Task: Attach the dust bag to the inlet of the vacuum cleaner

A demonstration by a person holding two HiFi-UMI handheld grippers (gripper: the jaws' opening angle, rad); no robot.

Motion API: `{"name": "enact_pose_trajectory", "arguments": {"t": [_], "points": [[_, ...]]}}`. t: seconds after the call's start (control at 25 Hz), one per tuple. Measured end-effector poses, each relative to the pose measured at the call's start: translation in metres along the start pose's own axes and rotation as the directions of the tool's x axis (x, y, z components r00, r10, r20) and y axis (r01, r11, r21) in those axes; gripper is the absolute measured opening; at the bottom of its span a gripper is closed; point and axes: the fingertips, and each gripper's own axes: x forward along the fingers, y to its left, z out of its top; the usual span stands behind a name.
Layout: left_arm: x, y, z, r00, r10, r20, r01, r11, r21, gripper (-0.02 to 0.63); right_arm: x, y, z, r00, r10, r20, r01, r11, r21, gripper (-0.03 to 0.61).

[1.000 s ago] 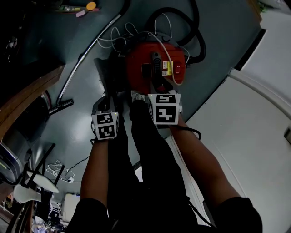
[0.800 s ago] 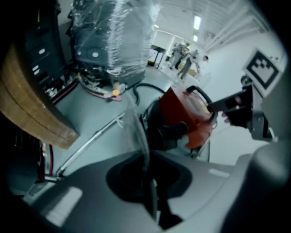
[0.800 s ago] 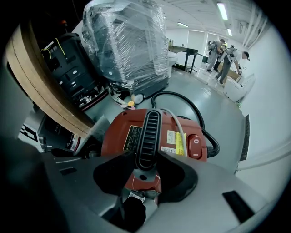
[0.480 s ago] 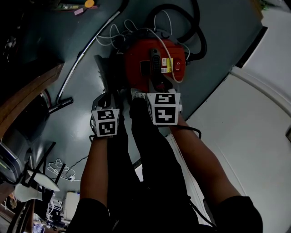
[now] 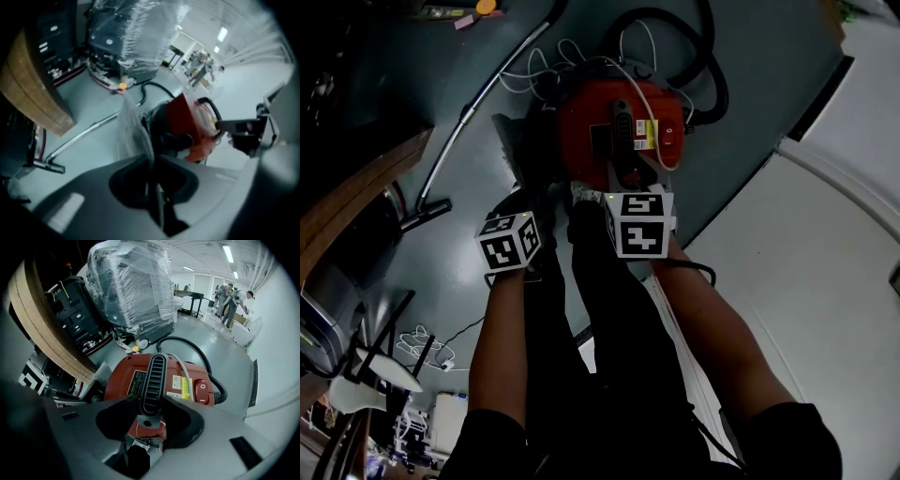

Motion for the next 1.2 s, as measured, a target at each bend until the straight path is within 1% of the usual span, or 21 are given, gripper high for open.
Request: {"name": "enact_pose_trajectory", "arguments": {"t": [0.04, 0.16, 0.2, 0.24, 0.32, 0.36, 0.4, 0.44, 0.48, 0.52, 0.56, 0.6, 0.64, 0.72, 0.76, 0.8, 0.84, 0.96, 1.0, 1.08, 1.2], "points": [[0.0, -0.001, 0.0, 1.0, 0.004, -0.004, -0.004, 1.0, -0.003, 0.031, 0.0, 0.0, 0.0, 1.0, 0.0, -0.001, 0.0, 1.0, -0.001, 0.153], [0.003, -0.008, 0.001, 0.998, 0.052, -0.027, -0.048, 0.988, 0.147, 0.031, 0.0, -0.001, 0.0, 1.0, -0.003, -0.006, 0.003, 1.0, 0.001, 0.153], [0.004, -0.009, 0.0, 0.998, 0.054, -0.033, -0.047, 0.984, 0.17, 0.031, 0.0, -0.002, -0.001, 1.0, -0.005, -0.007, 0.005, 1.0, 0.001, 0.153], [0.004, -0.01, 0.0, 0.999, 0.039, -0.038, -0.032, 0.988, 0.153, 0.031, 0.0, -0.001, -0.001, 1.0, -0.005, -0.008, 0.005, 1.0, 0.001, 0.153], [0.004, -0.008, -0.001, 0.999, -0.041, -0.031, 0.042, 0.999, -0.001, 0.034, 0.0, -0.001, -0.002, 1.0, -0.004, -0.007, 0.004, 1.0, -0.003, 0.153], [0.004, -0.008, -0.001, 0.997, -0.078, -0.019, 0.077, 0.995, -0.063, 0.037, 0.001, 0.0, -0.001, 1.0, -0.003, -0.005, 0.003, 1.0, -0.006, 0.155], [0.004, -0.008, -0.001, 0.996, -0.089, -0.014, 0.088, 0.994, -0.058, 0.035, 0.001, 0.0, -0.001, 1.0, -0.002, -0.001, 0.002, 1.0, -0.009, 0.155], [0.004, -0.009, -0.001, 0.997, -0.073, -0.022, 0.073, 0.997, 0.016, 0.034, 0.002, -0.001, 0.0, 1.0, -0.004, 0.002, 0.004, 1.0, -0.012, 0.155], [0.004, -0.011, 0.0, 0.998, -0.041, -0.038, 0.046, 0.991, 0.124, 0.032, 0.002, -0.001, 0.0, 1.0, -0.008, 0.002, 0.008, 1.0, -0.015, 0.156], [0.005, -0.014, 0.001, 0.999, -0.011, -0.053, 0.023, 0.973, 0.228, 0.032, 0.002, -0.001, 0.0, 1.0, -0.014, 0.001, 0.014, 1.0, -0.017, 0.156], [0.006, -0.017, 0.002, 0.998, 0.004, -0.062, 0.014, 0.955, 0.297, 0.032, 0.001, -0.001, 0.0, 1.0, -0.022, -0.003, 0.021, 1.0, -0.018, 0.158], [0.006, -0.018, 0.002, 0.998, 0.002, -0.067, 0.02, 0.949, 0.314, 0.032, 0.001, -0.002, -0.001, 1.0, -0.027, -0.005, 0.027, 0.999, -0.019, 0.157], [0.006, -0.018, 0.002, 0.997, -0.018, -0.07, 0.037, 0.959, 0.28, 0.034, 0.001, -0.002, -0.001, 0.999, -0.031, -0.007, 0.031, 0.999, -0.019, 0.158], [0.005, -0.015, 0.002, 0.995, -0.082, -0.058, 0.089, 0.987, 0.136, 0.034, 0.001, -0.001, 0.0, 0.999, -0.036, -0.01, 0.036, 0.999, -0.019, 0.158], [0.005, -0.014, 0.002, 0.993, -0.107, -0.049, 0.11, 0.99, 0.083, 0.034, 0.001, -0.001, 0.0, 0.999, -0.038, -0.011, 0.038, 0.999, -0.019, 0.158], [0.005, -0.014, 0.003, 0.992, -0.121, -0.044, 0.124, 0.991, 0.059, 0.034, 0.001, -0.001, 0.0, 0.999, -0.039, -0.011, 0.039, 0.999, -0.019, 0.158], [0.005, -0.014, 0.003, 0.991, -0.126, -0.043, 0.129, 0.99, 0.063, 0.035, 0.002, -0.001, 0.0, 0.999, -0.041, -0.011, 0.041, 0.999, -0.019, 0.158], [0.006, -0.016, 0.003, 0.992, -0.106, -0.065, 0.115, 0.981, 0.156, 0.035, 0.002, -0.002, 0.0, 0.999, -0.05, -0.01, 0.05, 0.999, -0.021, 0.159], [0.006, -0.017, 0.003, 0.993, -0.1, -0.069, 0.111, 0.979, 0.17, 0.035, 0.002, -0.002, 0.0, 0.999, -0.052, -0.012, 0.052, 0.998, -0.02, 0.16], [0.006, -0.016, 0.003, 0.993, -0.099, -0.059, 0.106, 0.985, 0.138, 0.045, 0.002, -0.001, 0.0, 0.999, -0.051, -0.016, 0.051, 0.999, -0.017, 0.16], [0.007, -0.013, 0.003, 0.996, -0.081, -0.026, 0.082, 0.996, 0.039, 0.066, 0.003, -0.001, -0.001, 0.999, -0.035, -0.031, 0.035, 0.999, -0.018, 0.16]]}}
